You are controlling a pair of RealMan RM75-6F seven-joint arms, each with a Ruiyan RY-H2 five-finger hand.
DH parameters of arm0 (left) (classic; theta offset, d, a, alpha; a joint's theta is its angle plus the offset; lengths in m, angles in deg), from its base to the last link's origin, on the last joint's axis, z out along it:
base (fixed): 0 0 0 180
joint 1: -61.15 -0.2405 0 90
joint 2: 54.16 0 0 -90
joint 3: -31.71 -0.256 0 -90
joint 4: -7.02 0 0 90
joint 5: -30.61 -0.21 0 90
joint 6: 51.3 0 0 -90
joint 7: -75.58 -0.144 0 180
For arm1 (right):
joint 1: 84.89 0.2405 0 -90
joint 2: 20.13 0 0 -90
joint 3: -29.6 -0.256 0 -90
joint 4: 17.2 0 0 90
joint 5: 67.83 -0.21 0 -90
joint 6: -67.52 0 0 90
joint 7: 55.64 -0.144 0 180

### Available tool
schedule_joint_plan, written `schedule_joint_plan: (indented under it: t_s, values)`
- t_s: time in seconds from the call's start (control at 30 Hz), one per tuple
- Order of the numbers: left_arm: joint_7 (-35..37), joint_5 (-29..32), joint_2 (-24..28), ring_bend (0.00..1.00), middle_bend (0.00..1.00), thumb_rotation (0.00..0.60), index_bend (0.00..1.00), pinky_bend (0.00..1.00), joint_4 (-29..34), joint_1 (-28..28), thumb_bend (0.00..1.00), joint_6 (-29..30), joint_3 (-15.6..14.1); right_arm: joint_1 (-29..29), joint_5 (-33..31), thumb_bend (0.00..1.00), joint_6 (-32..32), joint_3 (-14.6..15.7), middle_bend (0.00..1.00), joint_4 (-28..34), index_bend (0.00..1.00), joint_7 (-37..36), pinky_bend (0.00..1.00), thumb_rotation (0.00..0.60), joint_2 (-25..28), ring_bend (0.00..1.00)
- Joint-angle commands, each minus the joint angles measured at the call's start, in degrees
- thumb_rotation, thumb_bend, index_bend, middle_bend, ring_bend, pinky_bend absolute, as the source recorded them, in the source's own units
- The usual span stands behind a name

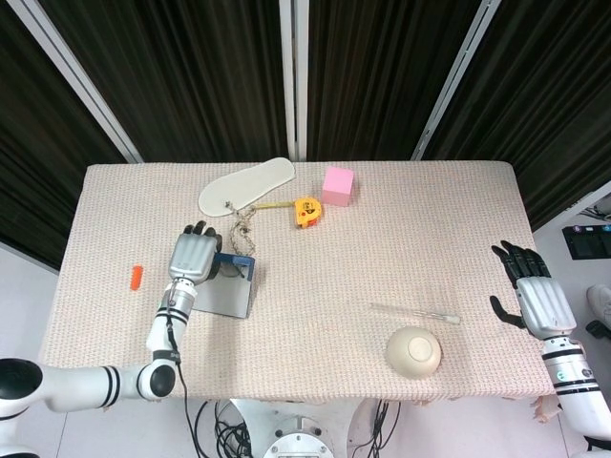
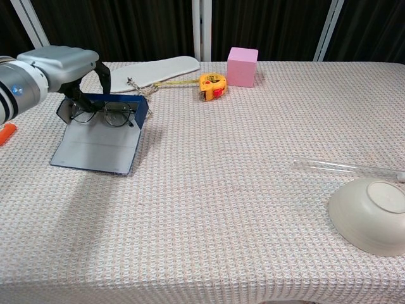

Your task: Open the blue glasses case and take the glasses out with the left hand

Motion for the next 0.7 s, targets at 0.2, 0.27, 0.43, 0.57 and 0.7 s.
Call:
schedule_joint_plan:
  t_s: [0.2, 0.27, 0.43, 0.57, 0.7]
  values:
    - [3.70, -8.28, -3.81, 0.11, 0.28, 0.600, 0.54, 0.23, -6.15, -3.65, 0.42, 2.21, -0.91, 0.08, -0.10, 0.35, 0.24, 0.04, 0.00, -0.03, 0.00, 0.05, 0.00, 0.600, -0.02, 0.00]
    - [3.88, -9.49, -4.36, 0.11, 0.28, 0.600, 0.54, 0.23, -7.18, -4.12, 0.42, 2.24, -0.74, 0.08, -0.13, 0.35, 0.24, 0.02, 0.00, -0.04, 0.00, 0.03, 0.00, 0.600, 0.00, 0.00]
    - [4.25, -10.92, -5.11, 0.11, 0.28, 0.600, 0.55, 0.23, -8.43, -5.12, 0.42, 1.60, 0.09, 0.11, -0.21, 0.35, 0.34, 0.02, 0.00, -0.09, 0.00, 0.01, 0.00, 0.600, -0.01, 0.00]
    - [3.93, -11.56, -5.30, 0.11, 0.28, 0.600, 0.55, 0.23, -8.68, -5.71, 0.42, 0.97, 1.02, 0.13, -0.26, 0.35, 0.42, 0.03, 0.00, -0.11, 0.00, 0.04, 0.00, 0.600, -0.03, 0.00]
    - [3.18, -11.68, -5.33, 0.11, 0.28, 0.600, 0.55, 0.23, -8.80, -6.09, 0.42, 0.23, 1.83, 0.16, -0.24, 0.35, 0.50, 0.08, 0.00, -0.06, 0.00, 0.11, 0.00, 0.600, -0.03, 0.00]
